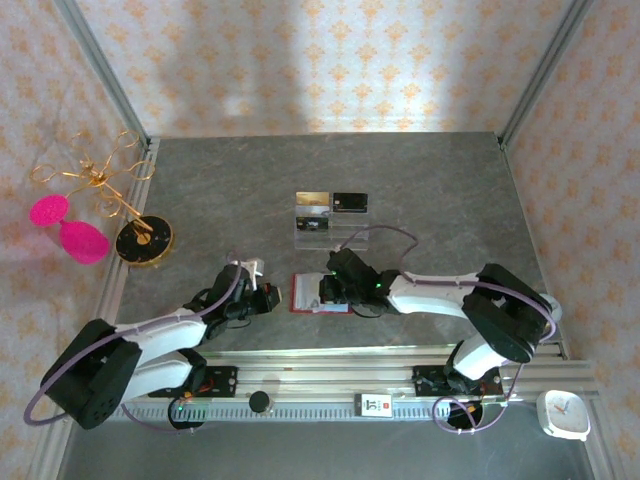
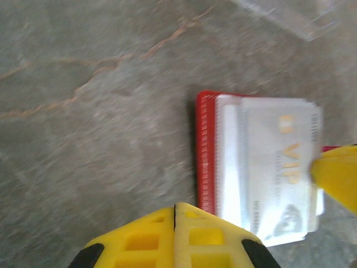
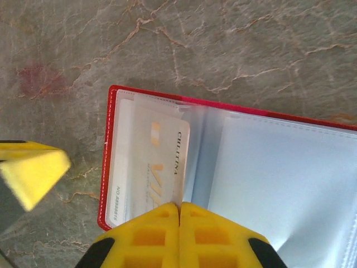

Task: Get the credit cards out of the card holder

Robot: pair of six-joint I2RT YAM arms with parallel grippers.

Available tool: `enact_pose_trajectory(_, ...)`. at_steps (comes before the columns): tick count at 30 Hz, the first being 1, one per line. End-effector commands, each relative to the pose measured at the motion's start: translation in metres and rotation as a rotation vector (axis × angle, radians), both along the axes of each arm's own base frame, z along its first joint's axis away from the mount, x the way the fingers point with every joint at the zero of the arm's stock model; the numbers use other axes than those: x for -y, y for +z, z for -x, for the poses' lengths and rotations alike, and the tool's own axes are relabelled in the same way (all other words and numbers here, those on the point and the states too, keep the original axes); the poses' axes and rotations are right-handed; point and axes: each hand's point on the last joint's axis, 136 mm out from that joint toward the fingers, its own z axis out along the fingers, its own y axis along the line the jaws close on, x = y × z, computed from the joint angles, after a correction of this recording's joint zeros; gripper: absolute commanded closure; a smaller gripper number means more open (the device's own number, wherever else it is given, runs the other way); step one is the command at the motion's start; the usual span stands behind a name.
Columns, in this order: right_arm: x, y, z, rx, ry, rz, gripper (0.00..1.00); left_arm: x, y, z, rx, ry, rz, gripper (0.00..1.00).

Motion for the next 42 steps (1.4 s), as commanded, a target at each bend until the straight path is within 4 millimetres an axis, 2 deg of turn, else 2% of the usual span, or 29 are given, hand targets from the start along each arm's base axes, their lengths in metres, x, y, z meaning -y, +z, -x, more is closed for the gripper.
enact_pose_trajectory(1,0.004,0.011,-0.011,0.045,-0.023,0.037,1.00,0.018,0.033,-0.009,0.085,-0.056,0.049,1.00)
enact_pose_trajectory(5,-0.001,0.001,-0.010,0.021,-0.013,0.032,1.00,0.050,0.029,-0.003,0.064,-0.158,0.067,1.00)
enact_pose_trajectory(9,-0.009,-0.009,-0.007,-0.013,0.007,0.007,1.00,0.067,0.021,-0.002,0.041,-0.199,0.073,1.00)
enact_pose_trajectory(11,-0.009,-0.013,-0.006,-0.021,0.011,0.008,1.00,0.065,0.016,-0.004,0.033,-0.186,0.057,1.00)
enact_pose_trajectory(17,-0.004,-0.025,-0.001,-0.044,0.001,0.017,1.00,0.052,-0.020,0.001,-0.063,-0.160,-0.019,1.00)
enact_pose_trajectory(20,-0.001,-0.026,-0.001,-0.059,-0.012,-0.008,0.86,0.050,-0.027,0.006,-0.085,-0.162,-0.024,1.00)
enact_pose_trajectory(24,0.001,-0.028,-0.002,-0.079,-0.017,-0.035,0.82,0.046,-0.029,0.009,-0.090,-0.160,-0.035,1.00)
enact_pose_trajectory(27,-0.002,-0.031,0.000,-0.092,-0.003,-0.044,0.87,0.046,-0.031,0.010,-0.099,-0.158,-0.031,1.00)
enact_pose_trajectory(30,-0.002,-0.032,0.002,-0.099,-0.005,-0.050,0.99,0.046,-0.032,0.010,-0.102,-0.158,-0.029,1.00)
enact_pose_trajectory(31,0.000,-0.032,0.001,-0.095,-0.012,-0.049,1.00,0.045,-0.033,0.011,-0.105,-0.158,-0.029,1.00)
enact_pose_trajectory(38,0.042,-0.033,-0.005,-0.067,-0.127,0.041,1.00,0.037,-0.030,0.011,-0.100,-0.134,-0.005,1.00)
enact_pose_trajectory(42,0.050,-0.022,-0.005,-0.045,-0.135,0.068,1.00,0.038,-0.022,0.010,-0.079,-0.135,0.007,1.00)
